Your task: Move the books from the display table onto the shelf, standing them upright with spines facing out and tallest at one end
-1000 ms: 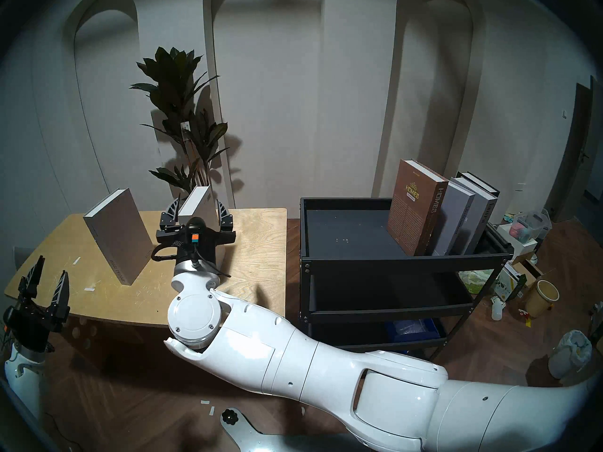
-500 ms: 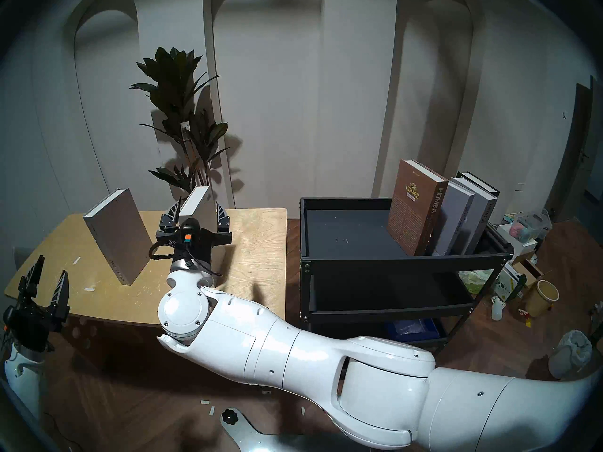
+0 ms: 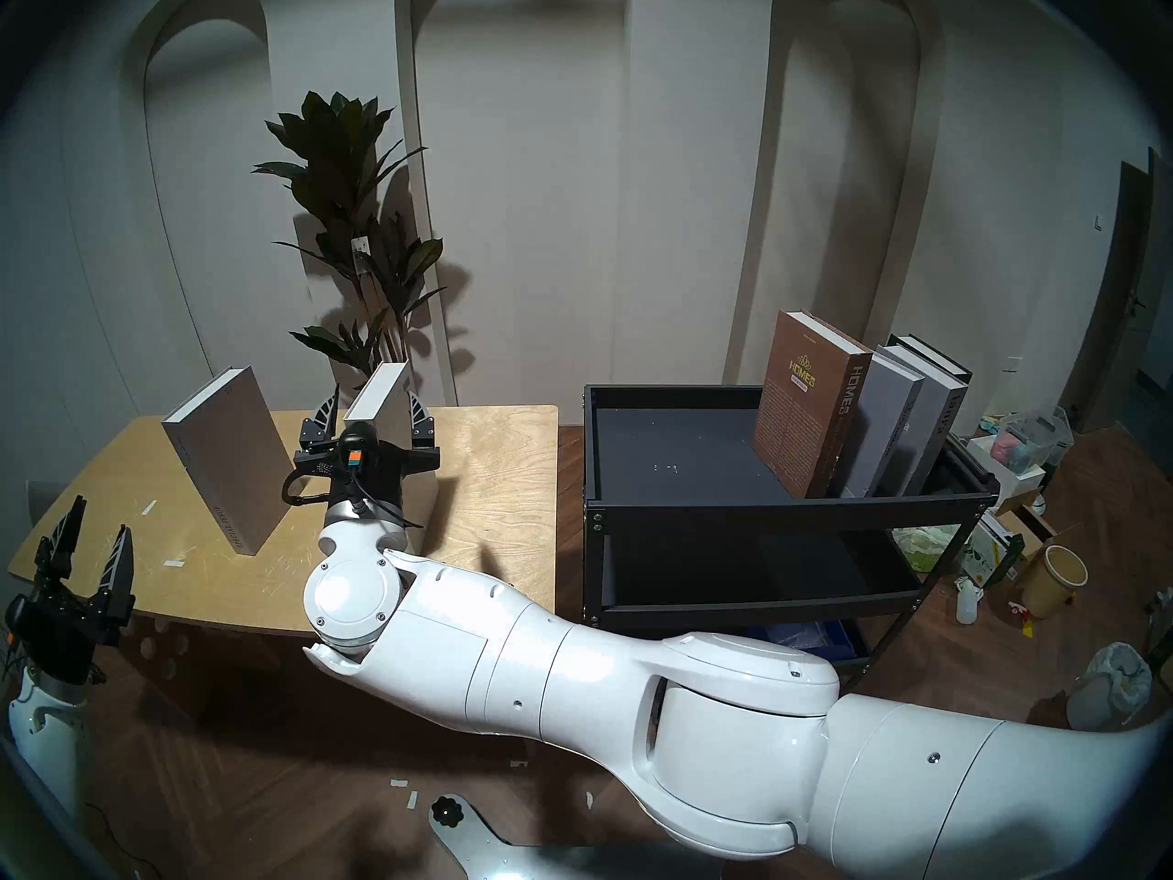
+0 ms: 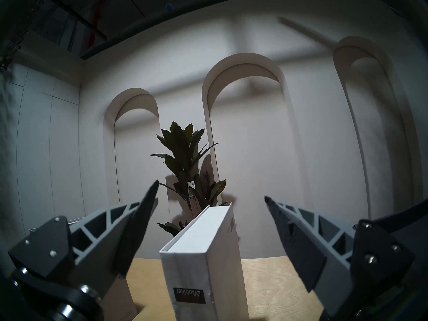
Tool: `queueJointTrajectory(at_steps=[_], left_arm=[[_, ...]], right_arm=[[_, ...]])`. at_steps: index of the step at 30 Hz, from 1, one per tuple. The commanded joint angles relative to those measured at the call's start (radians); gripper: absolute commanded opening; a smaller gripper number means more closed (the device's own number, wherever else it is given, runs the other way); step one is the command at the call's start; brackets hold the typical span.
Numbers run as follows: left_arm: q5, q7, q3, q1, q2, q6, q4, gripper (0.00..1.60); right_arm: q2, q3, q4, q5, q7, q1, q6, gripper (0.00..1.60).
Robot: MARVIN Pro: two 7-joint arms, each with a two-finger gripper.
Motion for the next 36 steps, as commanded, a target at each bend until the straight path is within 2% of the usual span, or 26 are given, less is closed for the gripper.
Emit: queueJointTrajectory(at_steps=[1,16,36], left_arm=[[-0.002,0.003,-0.013,-0.001,0.008,0.001,-0.003,1.60],[-0.002,0.002,-0.012,-0.003,0.007,0.000,-0.002,1.60],[-0.002,0.001,-0.009,-0.007,0.006,-0.001,0.001,1.60]], right_arm=[[-0.025,-0.013,-0.005,0.027,0.026,0.047,0.001,1.60],[-0.025,-0.057,0.034,0.129,0.070,0.082,0.031,1.60],[-0.025,-0.089,0.076,0.234,0.126,0.102,0.113,1.60]])
